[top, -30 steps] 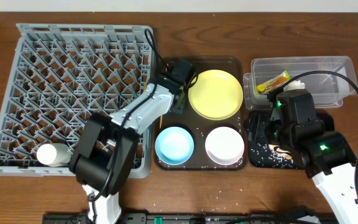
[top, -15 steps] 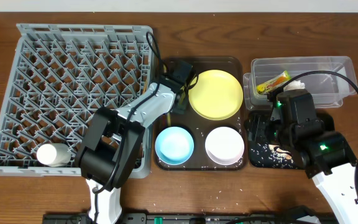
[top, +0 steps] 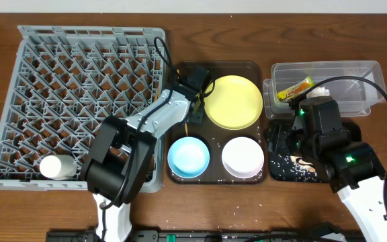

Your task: Sort waste into correct bins and load items into the dishwasher

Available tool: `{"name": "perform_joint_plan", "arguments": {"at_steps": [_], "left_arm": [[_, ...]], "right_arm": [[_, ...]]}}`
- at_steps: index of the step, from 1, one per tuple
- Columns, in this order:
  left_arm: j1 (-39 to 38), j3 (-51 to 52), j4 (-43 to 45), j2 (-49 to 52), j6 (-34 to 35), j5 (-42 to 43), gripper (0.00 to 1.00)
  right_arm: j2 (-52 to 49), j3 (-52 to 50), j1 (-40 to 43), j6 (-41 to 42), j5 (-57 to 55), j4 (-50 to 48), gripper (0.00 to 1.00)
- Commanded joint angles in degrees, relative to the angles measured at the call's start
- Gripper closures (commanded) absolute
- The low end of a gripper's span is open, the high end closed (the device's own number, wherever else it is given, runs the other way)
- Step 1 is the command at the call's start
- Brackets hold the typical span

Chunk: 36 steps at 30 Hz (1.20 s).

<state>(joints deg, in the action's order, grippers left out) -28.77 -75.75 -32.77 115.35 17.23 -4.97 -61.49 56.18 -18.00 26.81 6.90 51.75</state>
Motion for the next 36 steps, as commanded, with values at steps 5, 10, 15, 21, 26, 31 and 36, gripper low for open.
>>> {"name": "perform_joint_plan", "arguments": {"at_steps": [5,10,15,21,26,31,36], "left_arm": [[0.1,0.5,1.8,3.1,1.1,-3.7,0.65],[0.1,0.5,0.7,4.7,1.1,-3.0,0.81],[0.1,0.5,-2.8,2.8,1.0,-1.9,0.92],[0.1,-0.3,-5.7,-9.1,-1.6,-1.7,0.92],[0.1,-0.3,-7.7,-21.8,-7.3,-1.7,0.92],[0.4,-0.1,-15.2,-26.9,-10.3,-14.8,0.92],[5.1,5.0,-17.0,-23.9,-7.0,-16.6,0.92]], "right_arm": [[0.0,0.3,0.3,0.6,0.2,0.2,0.40],[0.0,0.3,0.3,0.6,0.2,0.3,0.40],[0.0,0.3,0.3,0.6,0.2,0.3,0.40],[0.0,0.3,0.3,0.6,0.2,0.3,0.41],[0.0,0.3,0.3,0.6,0.2,0.3,0.40],[0.0,0.3,0.3,0.6,0.2,0.1,0.40],[0.0,0.3,0.3,0.6,0.2,0.2,0.40]]}}
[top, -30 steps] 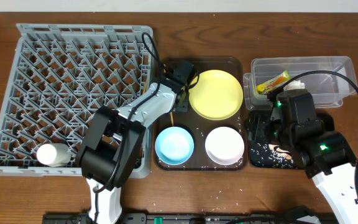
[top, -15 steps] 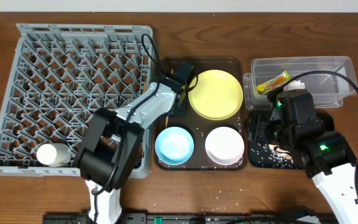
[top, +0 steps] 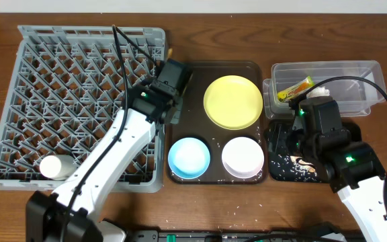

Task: Sort waste into correct bins and load items into the dishwasher
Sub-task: 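Move the chopsticks with the left gripper and drop them into the rack, then reach the left gripper toward the pink bowl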

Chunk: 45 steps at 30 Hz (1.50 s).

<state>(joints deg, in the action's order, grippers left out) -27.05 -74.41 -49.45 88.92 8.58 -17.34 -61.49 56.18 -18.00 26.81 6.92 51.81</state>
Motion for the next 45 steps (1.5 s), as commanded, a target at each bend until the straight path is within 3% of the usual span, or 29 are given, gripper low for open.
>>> {"name": "perform_joint_plan", "arguments": {"at_steps": [1,5,9,10,12,13,16,21,26,29,32,36,42,44,45], "left_arm": [[4.5,4.5,0.2,3.4,1.7,-2.6,0.92],[6.5,5.0,2.8,4.8,-1.0,7.9,0.91],[6.5,5.0,3.2,4.7,-1.5,11.4,0.89],[6.5,5.0,3.0,4.7,-1.5,11.4,0.85],[6.5,4.5,2.2,4.5,-1.5,11.3,0.66],[6.5,3.8,1.4,4.3,-1.4,11.3,0.64],[6.5,0.0,-3.3,0.3,0.7,11.5,0.65],[4.9,-0.9,-5.3,-8.4,0.9,28.5,0.65],[-2.3,0.1,-6.7,-9.5,1.2,30.9,0.63],[-8.8,3.1,-3.8,-6.9,3.3,30.9,0.61],[-13.9,4.9,0.7,-2.1,5.0,30.9,0.49],[-17.3,5.0,6.0,6.5,5.1,30.8,0.42],[-17.4,5.0,11.9,16.7,6.6,35.4,0.43],[-17.4,5.0,13.4,18.7,6.5,37.6,0.48],[-17.4,5.0,14.0,19.8,6.6,37.7,0.57]], "right_arm": [[0.0,0.3,0.3,0.6,0.2,0.1,0.40],[0.0,0.3,0.3,0.6,0.2,-0.1,0.40],[0.0,0.3,0.3,0.6,0.2,0.0,0.40],[0.0,0.3,0.3,0.6,0.2,0.1,0.40],[0.0,0.3,0.3,0.6,0.2,0.0,0.40],[0.0,0.3,0.3,0.6,0.2,0.0,0.40],[0.0,0.3,0.3,0.5,0.2,0.1,0.40],[0.0,0.3,0.3,0.6,0.2,0.0,0.39],[0.0,0.3,0.3,0.6,0.2,0.1,0.39],[0.0,0.3,0.3,0.6,0.2,0.2,0.39],[0.0,0.3,0.3,0.6,0.2,0.6,0.39],[0.0,0.3,0.3,0.6,0.2,0.6,0.39],[0.0,0.3,0.3,0.6,0.2,0.9,0.39],[0.0,0.3,0.3,0.6,0.2,0.7,0.38],[0.0,0.3,0.3,0.6,0.2,0.7,0.38]]}}
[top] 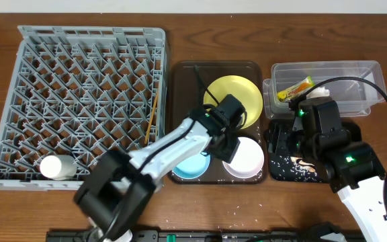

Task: Sort waste into correct bins and load items into the dishwasher
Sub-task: 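Reach the left gripper toward the pink bowl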

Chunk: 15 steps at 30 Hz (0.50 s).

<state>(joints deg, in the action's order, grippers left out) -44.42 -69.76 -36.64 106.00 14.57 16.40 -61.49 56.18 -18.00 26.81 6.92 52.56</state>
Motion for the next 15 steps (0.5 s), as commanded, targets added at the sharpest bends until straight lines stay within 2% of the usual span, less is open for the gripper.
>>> {"name": "perform_joint_plan", "arguments": {"at_steps": [1,3,4,5,11,15], "left_arm": [[0.0,0.4,1.4,3.2,0.6,3.9,0.62],[0.0,0.4,2.1,4.0,0.5,3.9,0.75],[0.0,0.4,2.7,4.1,0.5,3.9,0.86],[0.0,0.4,2.9,4.1,0.5,3.5,0.92],[2.8,-2.2,-0.3,0.2,0.5,3.4,0.92],[8.7,-4.2,-5.5,-10.0,0.5,-4.2,0.93]], "right_arm": [[0.0,0.3,0.3,0.6,0.2,0.0,0.38],[0.0,0.3,0.3,0.6,0.2,0.1,0.38],[0.0,0.3,0.3,0.6,0.2,0.1,0.38],[0.0,0.3,0.3,0.6,0.2,0.0,0.38],[0.0,0.3,0.3,0.6,0.2,0.2,0.39],[0.0,0.3,0.3,0.6,0.2,0.4,0.38]]}}
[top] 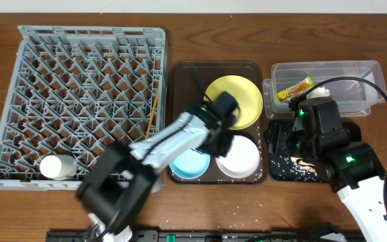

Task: Sort waste into correct bins and load items into the dishwasher
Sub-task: 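Reach the left gripper toward the pink bowl, then lift the pink bowl with the left gripper and set it in the rack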

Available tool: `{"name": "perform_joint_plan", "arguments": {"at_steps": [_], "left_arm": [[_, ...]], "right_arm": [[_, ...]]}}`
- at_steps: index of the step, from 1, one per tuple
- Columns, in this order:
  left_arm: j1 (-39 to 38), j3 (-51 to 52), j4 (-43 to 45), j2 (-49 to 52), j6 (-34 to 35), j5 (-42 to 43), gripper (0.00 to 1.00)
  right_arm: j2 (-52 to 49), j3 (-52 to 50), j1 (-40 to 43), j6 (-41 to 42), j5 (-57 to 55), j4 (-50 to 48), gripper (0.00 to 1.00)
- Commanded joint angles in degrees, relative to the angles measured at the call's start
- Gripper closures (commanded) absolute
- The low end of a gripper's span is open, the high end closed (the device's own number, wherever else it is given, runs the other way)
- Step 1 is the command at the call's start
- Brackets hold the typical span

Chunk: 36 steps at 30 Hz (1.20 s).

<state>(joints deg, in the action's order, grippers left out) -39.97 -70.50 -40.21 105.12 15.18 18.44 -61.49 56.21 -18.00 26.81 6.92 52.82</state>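
Observation:
A brown tray (180, 74) holds a yellow plate (237, 94), a blue bowl (187, 161) and a white bowl (244, 161). My left gripper (222, 131) hangs low at the white bowl's upper left rim, below the plate; its fingers are dark and I cannot tell whether they grip. The grey dish rack (79, 67) on the left holds a white cup (57, 167) and a thin yellow stick (154, 114). My right gripper (289, 142) sits over the speckled black bin (301, 168), its jaws hidden under the wrist.
Clear plastic containers (341, 74) at the back right hold a yellow wrapper (294, 89). The left arm's links cross the rack's front right corner and the blue bowl. Cables trail from both arms.
My left gripper has shifted slightly back and left, now at the white bowl's rim, and the bowl looks nudged a little forward. The right arm has not moved.
My left gripper was at the tray's back left by a thin stick. Then it was over the rack's right edge. Then the stick lay in the rack and the gripper hung between plate and white bowl, where it remains.

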Motion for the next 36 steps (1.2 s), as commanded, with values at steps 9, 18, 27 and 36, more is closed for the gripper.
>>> {"name": "perform_joint_plan", "arguments": {"at_steps": [9,18,27,36], "left_arm": [[16.6,-3.5,-9.8,-24.7,-2.3,-55.9,0.93],[24.7,-2.5,-8.0,-14.9,-2.2,-85.7,0.92],[25.6,-2.5,-6.4,-1.3,-0.9,-85.5,0.93],[22.3,-2.5,-6.5,-0.6,0.0,-84.8,0.92]], "right_arm": [[0.0,0.2,0.3,0.6,-0.7,0.1,0.37],[0.0,0.2,0.3,0.5,-0.7,0.0,0.36],[0.0,0.2,0.3,0.5,-0.7,0.1,0.36],[0.0,0.2,0.3,0.3,-1.1,0.1,0.37]]}}
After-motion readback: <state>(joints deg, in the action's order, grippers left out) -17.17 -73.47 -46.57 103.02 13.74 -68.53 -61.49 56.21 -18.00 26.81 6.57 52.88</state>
